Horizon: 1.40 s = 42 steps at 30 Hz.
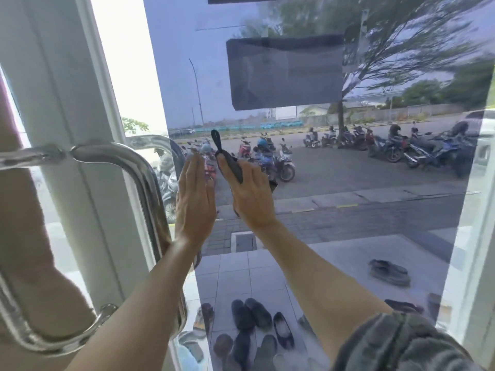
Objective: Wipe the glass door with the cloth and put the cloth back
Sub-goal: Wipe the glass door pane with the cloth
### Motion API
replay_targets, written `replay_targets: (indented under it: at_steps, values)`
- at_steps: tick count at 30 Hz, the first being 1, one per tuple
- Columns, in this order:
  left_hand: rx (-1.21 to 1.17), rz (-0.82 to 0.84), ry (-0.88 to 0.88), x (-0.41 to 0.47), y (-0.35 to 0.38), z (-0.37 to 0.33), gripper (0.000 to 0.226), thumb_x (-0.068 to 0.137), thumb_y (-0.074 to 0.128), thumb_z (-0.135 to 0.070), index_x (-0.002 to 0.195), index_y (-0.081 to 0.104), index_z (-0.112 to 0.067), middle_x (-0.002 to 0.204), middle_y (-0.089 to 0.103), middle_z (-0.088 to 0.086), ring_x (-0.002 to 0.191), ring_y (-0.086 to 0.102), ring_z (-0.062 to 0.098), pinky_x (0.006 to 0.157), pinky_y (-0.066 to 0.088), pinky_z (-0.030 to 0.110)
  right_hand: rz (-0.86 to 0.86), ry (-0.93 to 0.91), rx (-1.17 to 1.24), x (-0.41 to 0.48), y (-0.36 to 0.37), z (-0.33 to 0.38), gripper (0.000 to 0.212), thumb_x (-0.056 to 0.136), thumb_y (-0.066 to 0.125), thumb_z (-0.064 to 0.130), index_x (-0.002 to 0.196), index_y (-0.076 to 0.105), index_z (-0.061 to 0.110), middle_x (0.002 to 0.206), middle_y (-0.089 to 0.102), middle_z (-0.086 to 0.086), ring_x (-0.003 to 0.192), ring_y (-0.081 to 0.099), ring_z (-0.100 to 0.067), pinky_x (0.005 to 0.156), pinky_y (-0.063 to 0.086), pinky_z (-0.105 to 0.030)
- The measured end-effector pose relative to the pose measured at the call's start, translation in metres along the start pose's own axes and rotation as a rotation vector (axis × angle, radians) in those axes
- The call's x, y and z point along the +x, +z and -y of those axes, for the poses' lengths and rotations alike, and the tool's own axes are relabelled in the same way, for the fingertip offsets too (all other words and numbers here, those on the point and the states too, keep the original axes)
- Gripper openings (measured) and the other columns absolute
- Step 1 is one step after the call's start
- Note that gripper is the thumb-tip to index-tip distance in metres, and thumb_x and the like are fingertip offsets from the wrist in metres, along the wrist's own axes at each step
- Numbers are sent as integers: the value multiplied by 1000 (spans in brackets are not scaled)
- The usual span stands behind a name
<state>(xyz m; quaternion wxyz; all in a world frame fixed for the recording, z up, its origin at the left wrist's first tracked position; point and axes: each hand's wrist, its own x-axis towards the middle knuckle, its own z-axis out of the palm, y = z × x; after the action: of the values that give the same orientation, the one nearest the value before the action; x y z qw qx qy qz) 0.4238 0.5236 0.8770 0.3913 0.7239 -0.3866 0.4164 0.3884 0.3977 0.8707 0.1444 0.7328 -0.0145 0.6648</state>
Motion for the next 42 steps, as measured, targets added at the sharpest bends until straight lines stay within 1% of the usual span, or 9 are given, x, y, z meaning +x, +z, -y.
replay_targets:
  at_steps: [4, 9, 15, 19, 22, 26, 31, 39, 42]
  values:
    - [118, -20, 5, -3, 13, 3, 54, 100, 27, -28, 149, 16, -8, 158, 12, 6, 145, 7, 19, 118, 12, 38, -46, 29, -95, 31, -9, -37, 45, 90, 51, 11, 134, 49, 20, 114, 55, -9, 94, 52, -22, 74, 46, -34]
    - [180, -23, -8, -5, 26, 2, 60, 99, 24, -35, 149, 11, -4, 158, 7, 11, 145, 2, 23, 119, 6, 40, -102, 541, -196, -10, -29, -70, 38, 99, 40, 19, 135, 47, 12, 111, 60, -21, 93, 58, -34, 72, 49, -40]
    - [29, -86, -67, -4, 25, -5, 57, 99, 20, -36, 149, 15, -10, 158, 11, 1, 145, 2, 15, 119, 4, 33, 6, 280, -107, -35, -12, -34, 52, 91, 55, 9, 140, 37, 15, 120, 43, -14, 102, 46, -29, 77, 47, -41]
    - [-16, -100, -66, -2, 20, -2, 55, 99, 20, -35, 148, 22, -10, 157, 18, 3, 144, 8, 12, 118, 4, 27, -114, 361, -112, 42, -13, -46, 47, 91, 53, 11, 137, 44, 13, 117, 55, -17, 103, 42, -26, 80, 47, -39]
    - [-67, -103, -52, -3, 15, 0, 54, 99, 22, -35, 147, 25, -9, 155, 23, 4, 144, 14, 16, 118, 12, 34, -71, 138, -125, 50, -1, -19, 49, 87, 55, 8, 135, 48, 16, 115, 58, -13, 101, 41, -24, 75, 46, -35]
    - [-98, -103, -27, -10, 18, 3, 54, 100, 23, -33, 146, 24, -4, 155, 22, 9, 144, 14, 21, 118, 15, 39, 48, -78, -161, -14, -9, -31, 50, 90, 54, 13, 138, 43, 22, 121, 37, -8, 103, 41, -25, 80, 38, -36]
    - [-36, -59, 31, -19, 26, 10, 55, 99, 29, -26, 146, 19, 1, 156, 17, 15, 145, 8, 25, 118, 13, 42, -60, 332, -200, -15, -14, -48, 50, 93, 55, 18, 139, 37, 18, 120, 39, -10, 100, 42, -27, 71, 44, -39]
    - [-70, -93, 39, -20, 27, 7, 60, 100, 19, -39, 147, 17, -2, 157, 15, 11, 145, 7, 20, 119, 7, 35, 156, 66, -156, -95, -17, -20, 63, 85, 62, 9, 141, 33, 20, 118, 40, -8, 100, 45, -22, 76, 41, -35]
    - [-36, -110, -20, -27, 32, -9, 61, 99, 20, -41, 147, 17, -3, 156, 16, 12, 145, 10, 24, 119, 10, 43, 151, 319, -36, -119, -48, -70, 53, 93, 52, 8, 141, 32, 11, 113, 50, -18, 96, 46, -28, 79, 46, -44]
